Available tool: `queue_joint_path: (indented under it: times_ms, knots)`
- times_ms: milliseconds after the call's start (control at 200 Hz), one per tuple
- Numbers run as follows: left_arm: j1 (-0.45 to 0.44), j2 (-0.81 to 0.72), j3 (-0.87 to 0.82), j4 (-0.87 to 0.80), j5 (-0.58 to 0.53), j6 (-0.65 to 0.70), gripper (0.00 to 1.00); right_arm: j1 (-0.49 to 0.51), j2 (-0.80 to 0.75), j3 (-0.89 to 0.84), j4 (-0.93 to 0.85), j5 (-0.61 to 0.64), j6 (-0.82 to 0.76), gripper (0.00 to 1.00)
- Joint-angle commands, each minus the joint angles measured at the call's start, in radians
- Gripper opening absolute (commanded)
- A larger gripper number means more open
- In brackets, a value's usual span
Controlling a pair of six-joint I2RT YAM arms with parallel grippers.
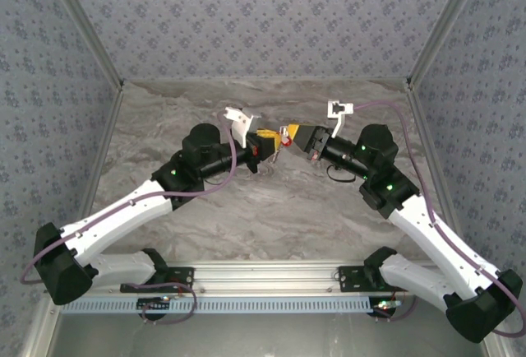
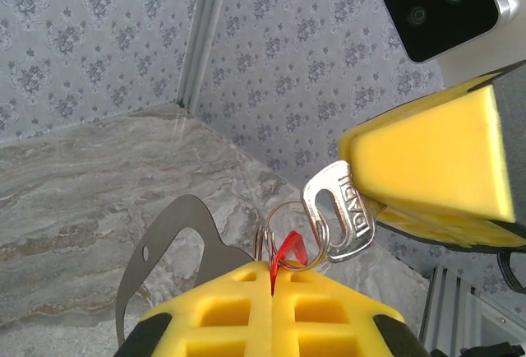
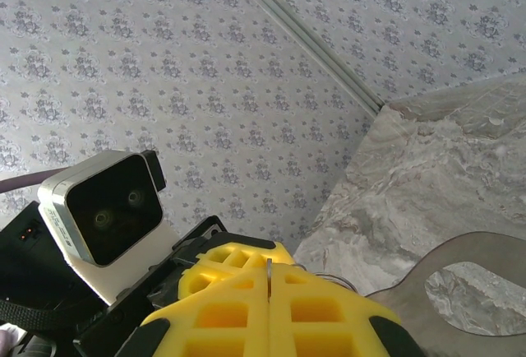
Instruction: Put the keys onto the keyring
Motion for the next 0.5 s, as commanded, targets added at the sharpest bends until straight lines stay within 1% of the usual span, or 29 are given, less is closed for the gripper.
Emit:
queue_joint_path:
  times_ms: [0,40,60,85,120,170,415,495]
  knots:
    - [0.002,-0.019,-0.007,0.028,-0.026,-0.009,0.1,0.008,-0.031,0.022,0.013,-0.008,0.0,0.0]
    - [0.002,-0.022,-0.016,0.036,-0.03,-0.016,0.3,0.005,-0.032,0.024,0.004,-0.01,-0.001,0.0]
    - [0.002,-0.025,-0.02,0.042,-0.031,-0.02,0.38,0.003,-0.033,0.025,0.004,-0.006,0.0,0.0]
    - [0.002,-0.029,-0.026,0.049,-0.033,-0.024,0.45,-0.001,-0.032,0.026,0.004,-0.004,-0.003,0.0]
    - [0.002,-0.033,-0.033,0.054,-0.035,-0.03,0.5,-0.004,-0.031,0.032,0.003,-0.004,-0.003,0.0]
    - [0.002,-0.037,-0.04,0.055,-0.034,-0.035,0.53,-0.005,-0.029,0.038,0.004,-0.005,-0.002,0.0]
    - [0.003,-0.057,-0.059,0.068,0.007,-0.055,0.61,-0.005,-0.02,0.047,0.017,0.007,-0.006,0.0]
    - [0.001,-0.077,-0.079,0.081,0.009,-0.067,0.66,-0.006,-0.019,0.048,0.019,0.015,-0.005,0.0]
